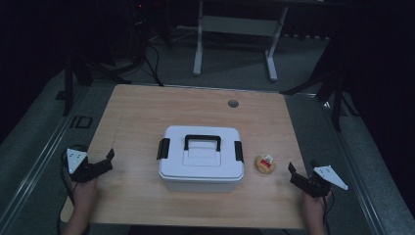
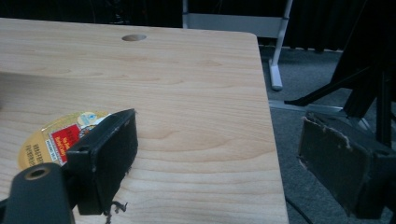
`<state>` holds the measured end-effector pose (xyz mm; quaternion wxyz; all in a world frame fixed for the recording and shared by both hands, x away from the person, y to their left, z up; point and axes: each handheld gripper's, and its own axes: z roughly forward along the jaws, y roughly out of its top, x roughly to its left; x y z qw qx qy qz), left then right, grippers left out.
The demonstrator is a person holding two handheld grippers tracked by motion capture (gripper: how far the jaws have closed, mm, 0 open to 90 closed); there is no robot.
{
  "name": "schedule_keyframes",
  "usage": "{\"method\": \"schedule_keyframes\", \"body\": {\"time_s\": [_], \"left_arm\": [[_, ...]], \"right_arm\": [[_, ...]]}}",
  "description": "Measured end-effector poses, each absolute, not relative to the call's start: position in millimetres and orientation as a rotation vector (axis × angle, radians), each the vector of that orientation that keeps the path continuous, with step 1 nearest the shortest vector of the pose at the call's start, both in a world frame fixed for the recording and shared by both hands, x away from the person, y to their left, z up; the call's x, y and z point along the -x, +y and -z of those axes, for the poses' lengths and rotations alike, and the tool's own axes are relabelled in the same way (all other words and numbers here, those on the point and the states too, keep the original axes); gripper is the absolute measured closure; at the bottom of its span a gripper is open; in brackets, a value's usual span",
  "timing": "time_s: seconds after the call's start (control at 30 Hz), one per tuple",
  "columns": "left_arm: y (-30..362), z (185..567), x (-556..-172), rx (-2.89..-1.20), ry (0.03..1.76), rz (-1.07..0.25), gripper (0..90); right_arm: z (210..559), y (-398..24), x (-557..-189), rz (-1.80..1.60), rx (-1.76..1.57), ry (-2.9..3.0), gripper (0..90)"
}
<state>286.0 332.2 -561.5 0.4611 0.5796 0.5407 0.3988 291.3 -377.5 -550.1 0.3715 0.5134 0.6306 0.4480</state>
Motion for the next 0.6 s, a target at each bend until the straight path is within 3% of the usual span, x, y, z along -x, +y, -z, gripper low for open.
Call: {"method": "schedule_keyframes", "body": {"time_s": [0.37,0.6], "left_arm": [[346,561,-294,-1.497,1.372,-0.788,0.0],[352,560,-299,-1.663,1.267,-0.633,0.0]], "right_arm": [[551,-379,-292,-1.172,-1.313,1.653,11.7],[552,-378,-293,-1.182,-1.3,1.669,11.8]]}}
